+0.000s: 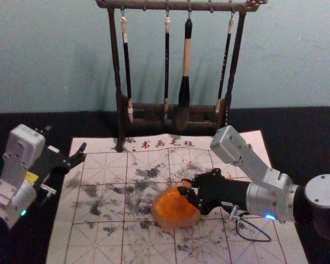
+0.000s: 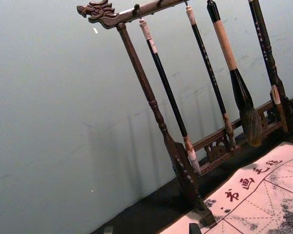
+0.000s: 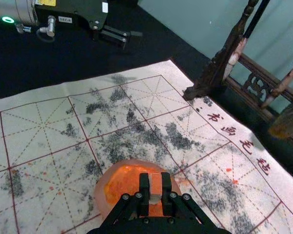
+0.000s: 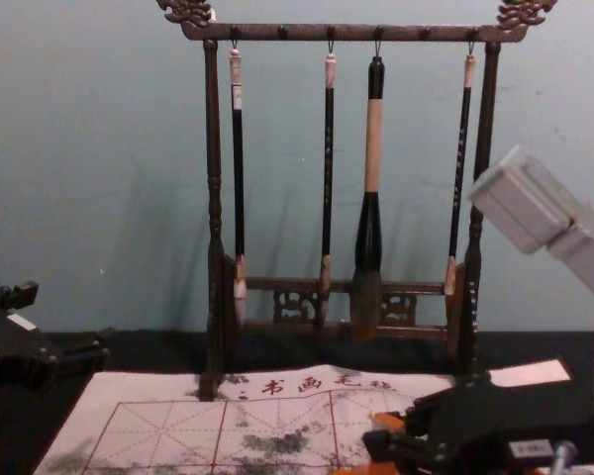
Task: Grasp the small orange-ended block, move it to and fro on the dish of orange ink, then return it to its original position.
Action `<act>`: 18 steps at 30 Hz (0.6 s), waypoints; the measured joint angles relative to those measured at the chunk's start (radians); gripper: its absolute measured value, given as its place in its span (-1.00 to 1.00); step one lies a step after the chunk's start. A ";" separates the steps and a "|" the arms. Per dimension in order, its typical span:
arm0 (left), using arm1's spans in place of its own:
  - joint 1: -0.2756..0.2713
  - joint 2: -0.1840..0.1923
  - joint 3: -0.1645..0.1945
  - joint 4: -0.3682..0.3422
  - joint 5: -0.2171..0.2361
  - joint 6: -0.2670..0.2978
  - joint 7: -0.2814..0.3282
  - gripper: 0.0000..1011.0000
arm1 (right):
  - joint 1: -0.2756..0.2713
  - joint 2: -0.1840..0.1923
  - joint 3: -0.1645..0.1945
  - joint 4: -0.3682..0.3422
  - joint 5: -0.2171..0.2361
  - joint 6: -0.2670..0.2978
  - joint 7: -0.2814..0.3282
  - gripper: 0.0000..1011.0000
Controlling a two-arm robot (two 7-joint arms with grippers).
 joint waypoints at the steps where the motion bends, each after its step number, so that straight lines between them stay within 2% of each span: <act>1: 0.000 0.000 0.000 0.000 0.000 0.000 0.000 0.98 | -0.002 0.003 0.001 -0.004 0.001 0.002 0.000 -0.83; 10: 0.000 0.000 0.000 0.000 0.000 0.000 0.000 0.98 | -0.026 0.033 0.006 -0.047 0.015 0.027 0.014 -0.83; 18: 0.000 0.000 0.000 0.000 0.000 0.000 0.000 0.98 | -0.032 0.042 -0.004 -0.067 0.025 0.031 0.029 -0.83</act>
